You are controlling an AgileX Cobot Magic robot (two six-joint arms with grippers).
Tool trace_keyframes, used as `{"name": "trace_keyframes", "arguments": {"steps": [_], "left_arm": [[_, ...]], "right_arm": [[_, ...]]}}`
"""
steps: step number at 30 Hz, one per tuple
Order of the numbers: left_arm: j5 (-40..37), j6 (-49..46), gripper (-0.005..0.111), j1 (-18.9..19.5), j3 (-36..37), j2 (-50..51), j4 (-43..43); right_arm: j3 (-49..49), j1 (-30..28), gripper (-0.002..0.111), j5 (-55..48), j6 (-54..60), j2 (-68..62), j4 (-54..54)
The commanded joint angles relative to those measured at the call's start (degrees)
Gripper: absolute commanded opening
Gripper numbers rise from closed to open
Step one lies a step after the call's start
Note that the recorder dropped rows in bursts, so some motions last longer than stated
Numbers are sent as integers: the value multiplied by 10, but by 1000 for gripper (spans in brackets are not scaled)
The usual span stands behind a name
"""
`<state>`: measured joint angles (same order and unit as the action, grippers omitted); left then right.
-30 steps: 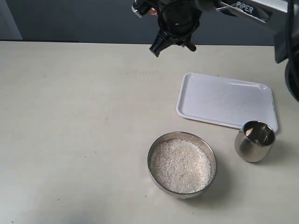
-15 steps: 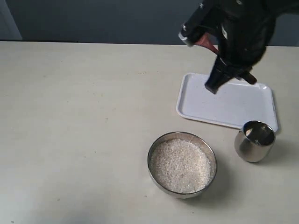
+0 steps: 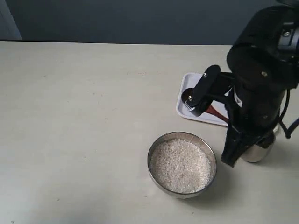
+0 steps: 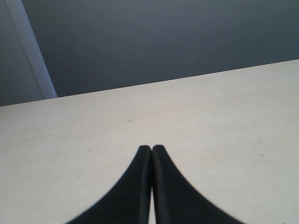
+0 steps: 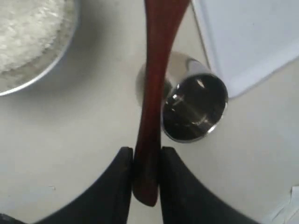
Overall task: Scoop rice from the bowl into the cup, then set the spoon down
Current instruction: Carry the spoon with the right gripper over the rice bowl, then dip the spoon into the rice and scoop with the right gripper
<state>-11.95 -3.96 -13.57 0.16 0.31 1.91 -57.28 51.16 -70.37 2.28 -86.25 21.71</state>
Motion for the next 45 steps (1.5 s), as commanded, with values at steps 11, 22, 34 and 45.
{"name": "trace_keyframes", "arguments": {"steps": [11, 22, 34, 45], "left_arm": [[4, 3, 0, -3, -2, -3, -2], [4, 3, 0, -3, -2, -3, -2], [4, 3, 0, -3, -2, -3, -2], [3, 3, 0, -3, -2, -3, -2]], "right_arm": [[1, 78, -1, 4, 85, 6, 272], [126, 88, -1, 4, 80, 53, 319], [184, 131, -1, 4, 78, 54, 348], [184, 193, -1, 4, 81, -17, 400]]}}
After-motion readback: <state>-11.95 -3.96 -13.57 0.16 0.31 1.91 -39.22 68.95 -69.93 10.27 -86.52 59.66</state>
